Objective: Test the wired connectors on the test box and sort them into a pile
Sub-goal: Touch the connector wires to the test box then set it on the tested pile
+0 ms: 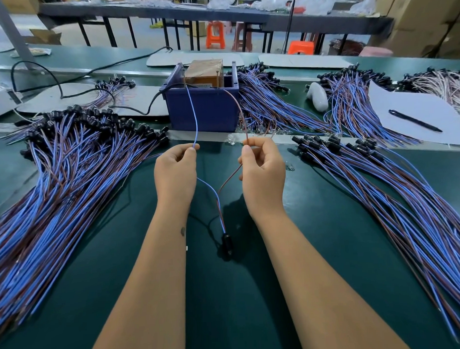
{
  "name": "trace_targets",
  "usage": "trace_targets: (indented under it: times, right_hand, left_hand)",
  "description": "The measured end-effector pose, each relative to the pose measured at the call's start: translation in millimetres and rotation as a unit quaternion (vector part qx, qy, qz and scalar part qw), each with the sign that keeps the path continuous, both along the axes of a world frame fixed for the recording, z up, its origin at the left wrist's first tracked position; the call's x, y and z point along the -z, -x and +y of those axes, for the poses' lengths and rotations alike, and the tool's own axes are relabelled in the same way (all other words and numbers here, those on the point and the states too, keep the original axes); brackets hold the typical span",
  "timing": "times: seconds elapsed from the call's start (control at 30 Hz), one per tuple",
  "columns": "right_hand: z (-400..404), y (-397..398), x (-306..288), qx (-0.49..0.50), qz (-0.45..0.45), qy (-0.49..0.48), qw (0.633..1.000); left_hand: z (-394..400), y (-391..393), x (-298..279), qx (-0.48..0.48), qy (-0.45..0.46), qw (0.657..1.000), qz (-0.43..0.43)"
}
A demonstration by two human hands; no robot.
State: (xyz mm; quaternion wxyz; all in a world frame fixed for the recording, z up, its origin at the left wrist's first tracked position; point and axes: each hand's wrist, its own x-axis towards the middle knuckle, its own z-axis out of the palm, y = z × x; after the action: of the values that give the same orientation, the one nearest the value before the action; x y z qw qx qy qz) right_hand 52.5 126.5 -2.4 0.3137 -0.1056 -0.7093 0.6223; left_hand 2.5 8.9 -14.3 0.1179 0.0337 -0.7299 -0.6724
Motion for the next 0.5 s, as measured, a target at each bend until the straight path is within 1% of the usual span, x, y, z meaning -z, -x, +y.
trace_targets:
  times: [0.1,0.27,0.5]
  right_hand:
    - [0.1,-0.4,0.5,0.007,0.011,0.000,1.000]
    - [1.7,1.7,1.6,0.011,0.005,-0.001,1.000]
    - [2.1,8.2,3.0,-0.019,-0.037,-0.041,0.998]
  left_hand:
    - [-0.7,1.5,0.9,-0.006,-0.003,1.000,-0.002]
    - [-0.3,3.9,2.0,-0.012,-0.008,1.000,-0.008]
    - [-0.1,3.8,2.6,-0.010,-0.013,1.000,-0.008]
